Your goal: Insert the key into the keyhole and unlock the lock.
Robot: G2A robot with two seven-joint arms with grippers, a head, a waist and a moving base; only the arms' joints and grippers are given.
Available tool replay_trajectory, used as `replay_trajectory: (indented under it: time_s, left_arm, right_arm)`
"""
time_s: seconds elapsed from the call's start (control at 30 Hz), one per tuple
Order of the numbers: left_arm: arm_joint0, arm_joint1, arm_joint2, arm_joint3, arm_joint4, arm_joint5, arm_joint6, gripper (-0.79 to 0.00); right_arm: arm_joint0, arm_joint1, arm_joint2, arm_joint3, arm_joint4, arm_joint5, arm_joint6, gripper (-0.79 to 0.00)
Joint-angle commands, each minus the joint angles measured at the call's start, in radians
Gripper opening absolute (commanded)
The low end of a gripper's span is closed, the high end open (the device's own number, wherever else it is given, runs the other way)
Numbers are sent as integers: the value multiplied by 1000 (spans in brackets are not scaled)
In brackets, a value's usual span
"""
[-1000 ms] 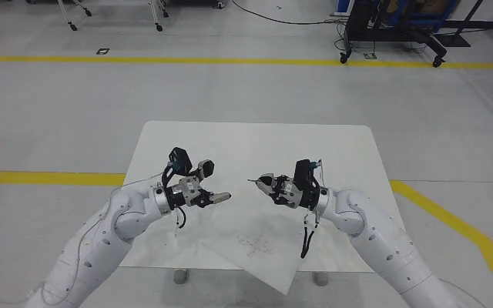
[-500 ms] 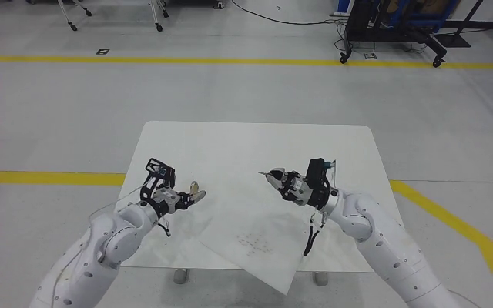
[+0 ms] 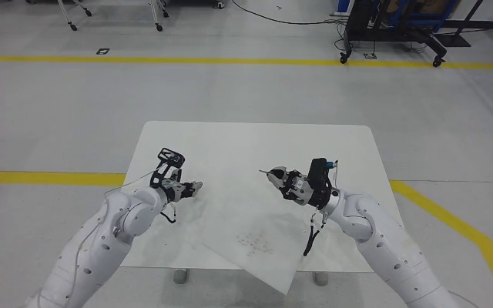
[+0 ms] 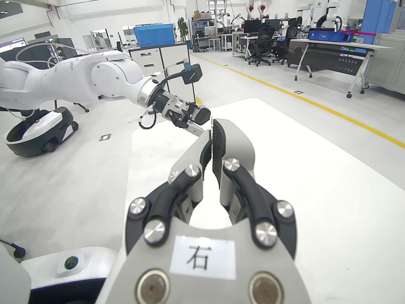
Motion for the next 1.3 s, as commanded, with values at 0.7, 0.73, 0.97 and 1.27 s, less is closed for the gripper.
replay_trajectory:
  time_s: [0.7,0.73,0.97,1.27]
  left_arm:
    - [-201,-87,177,135,75,55,-268,-505]
    - [-209,-91,183,143,73,50,-279,-505]
    - [-255,-116,211,193,71,49,-299,-634]
    - [-272,-133,222,220,96,59,-325,-785]
  right_arm:
    - [0,0,0,0,0,0,0,-785]
    - [0,0,0,0,0,0,0,-785]
    - [0,0,0,0,0,0,0,-785]
    - [0,0,0,0,0,0,0,-785]
